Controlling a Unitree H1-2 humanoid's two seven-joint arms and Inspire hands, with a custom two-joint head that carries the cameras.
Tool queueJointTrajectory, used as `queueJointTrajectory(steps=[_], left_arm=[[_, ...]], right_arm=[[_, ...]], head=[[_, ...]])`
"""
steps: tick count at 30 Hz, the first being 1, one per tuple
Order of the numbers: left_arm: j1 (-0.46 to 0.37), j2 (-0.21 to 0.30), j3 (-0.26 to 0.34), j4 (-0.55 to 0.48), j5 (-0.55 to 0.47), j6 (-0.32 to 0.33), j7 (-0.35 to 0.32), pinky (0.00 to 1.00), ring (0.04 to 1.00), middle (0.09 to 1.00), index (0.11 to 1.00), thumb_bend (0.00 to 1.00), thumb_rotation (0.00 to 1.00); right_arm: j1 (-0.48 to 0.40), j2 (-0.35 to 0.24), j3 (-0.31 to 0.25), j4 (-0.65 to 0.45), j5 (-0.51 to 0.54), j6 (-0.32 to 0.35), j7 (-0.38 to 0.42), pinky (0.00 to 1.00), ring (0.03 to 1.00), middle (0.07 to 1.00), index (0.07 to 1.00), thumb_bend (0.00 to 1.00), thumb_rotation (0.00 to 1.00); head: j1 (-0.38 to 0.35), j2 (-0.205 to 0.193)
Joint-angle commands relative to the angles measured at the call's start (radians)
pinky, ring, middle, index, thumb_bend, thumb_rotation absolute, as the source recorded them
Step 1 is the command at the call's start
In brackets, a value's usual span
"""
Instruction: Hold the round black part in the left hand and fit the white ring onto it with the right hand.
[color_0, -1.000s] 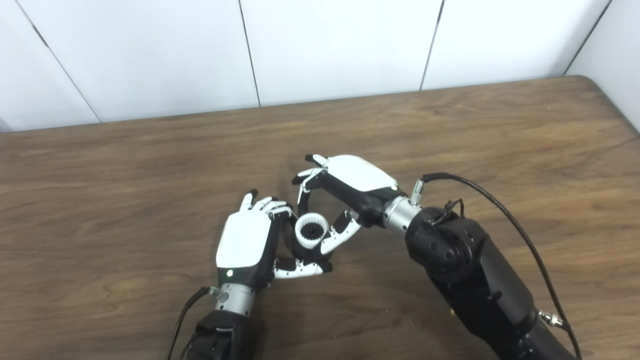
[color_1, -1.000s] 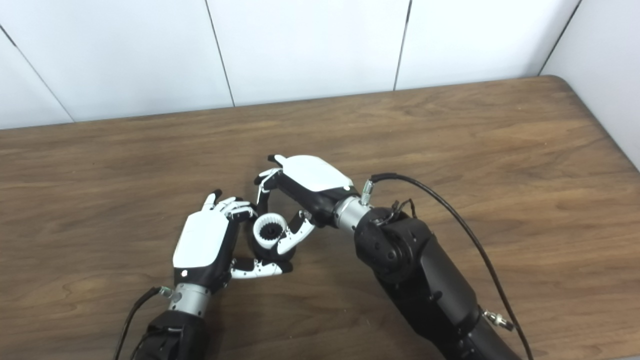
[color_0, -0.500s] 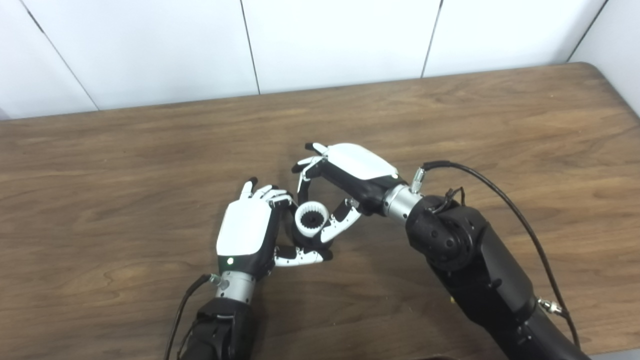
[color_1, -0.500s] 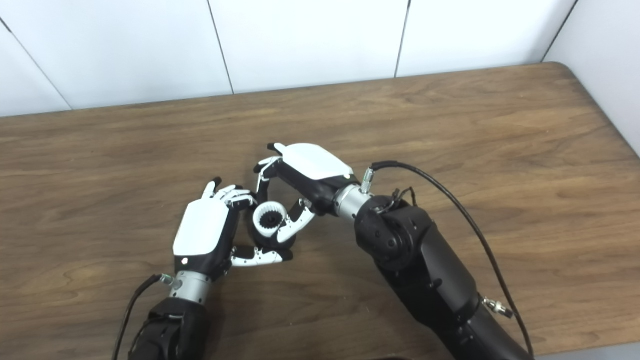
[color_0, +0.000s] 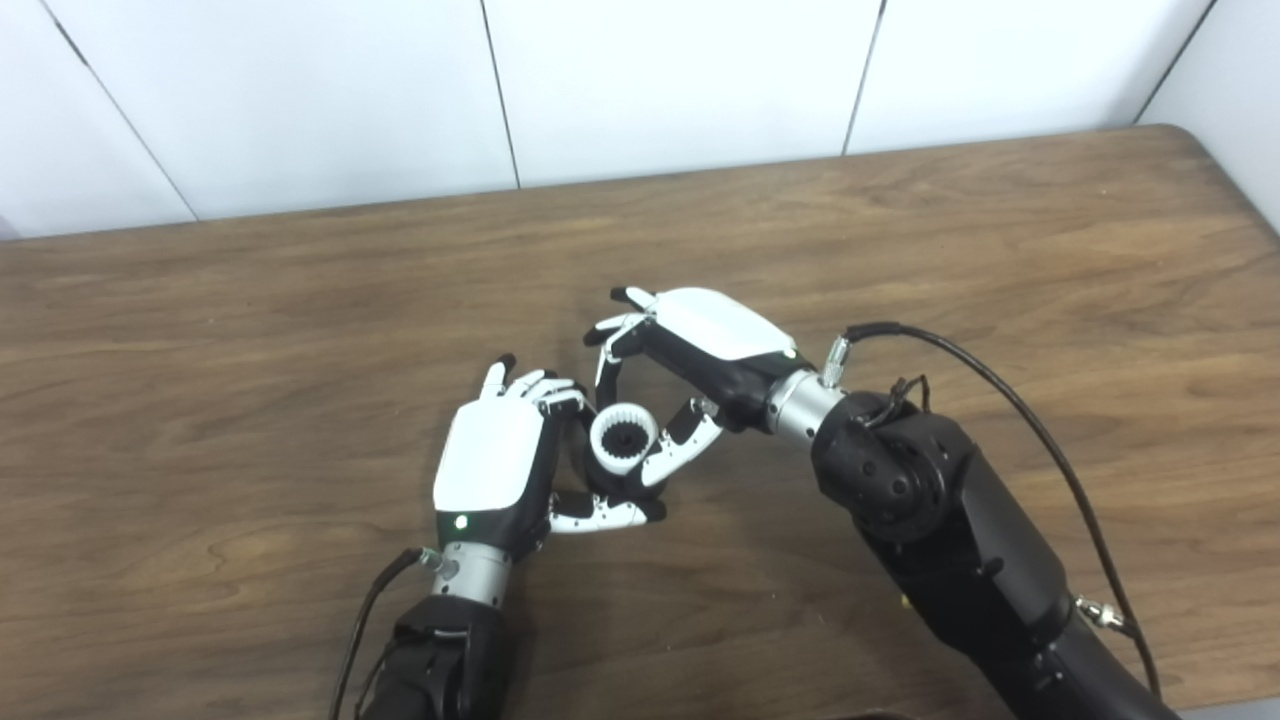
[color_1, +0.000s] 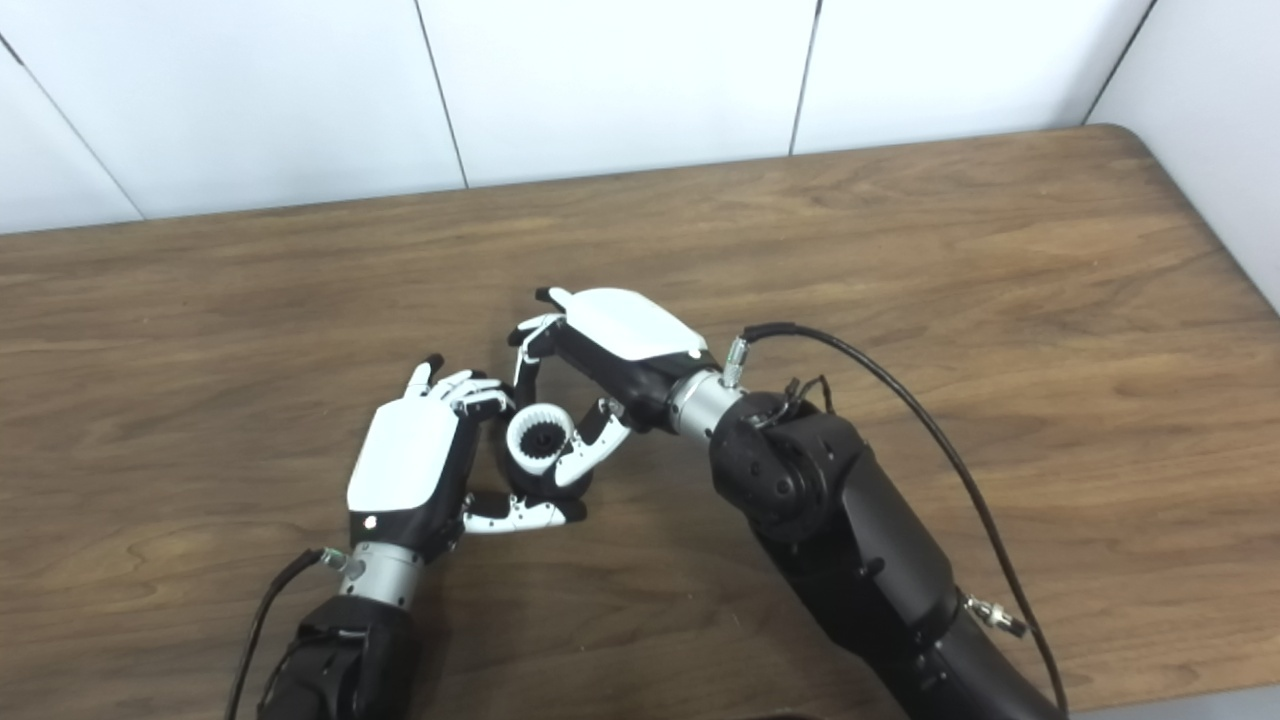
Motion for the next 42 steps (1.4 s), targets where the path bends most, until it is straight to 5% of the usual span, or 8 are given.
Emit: queueJointTrajectory(steps=[1, 29, 31, 33, 42], left_arm=[[0.005, -0.008, -0.016, 0.002, 0.000, -0.002, -0.038, 0.98, 0.842, 0.752, 0.484, 0.52, 0.05], [0.002, -0.014, -0.015, 0.004, 0.003, 0.000, -0.042, 0.98, 0.839, 0.751, 0.484, 0.52, 0.05], [0.003, -0.014, -0.015, 0.002, 0.007, 0.002, -0.044, 0.98, 0.839, 0.751, 0.484, 0.52, 0.05], [0.003, -0.013, -0.016, 0.000, 0.011, 0.003, -0.045, 0.98, 0.838, 0.751, 0.485, 0.52, 0.05], [0.004, -0.010, -0.014, 0.001, 0.015, -0.003, -0.039, 0.97, 0.832, 0.749, 0.485, 0.52, 0.05]], right_arm=[[-0.018, -0.002, -0.006, -0.007, 0.007, -0.021, -0.016, 1.00, 1.000, 0.854, 0.486, 0.52, 0.13], [-0.030, -0.025, 0.000, 0.014, 0.013, -0.043, -0.025, 1.00, 1.000, 0.855, 0.493, 0.52, 0.15], [-0.030, -0.026, 0.000, 0.013, 0.014, -0.043, -0.023, 1.00, 1.000, 0.862, 0.597, 0.84, 0.24], [-0.030, -0.026, 0.000, 0.011, 0.014, -0.037, -0.017, 1.00, 1.000, 0.874, 0.636, 0.94, 0.30], [-0.038, -0.029, 0.004, -0.013, -0.005, 0.007, 0.047, 1.00, 1.000, 0.921, 0.712, 1.00, 0.37]], head=[[-0.001, 0.002], [0.000, 0.003], [0.000, 0.004], [0.000, 0.005], [-0.005, 0.012]])
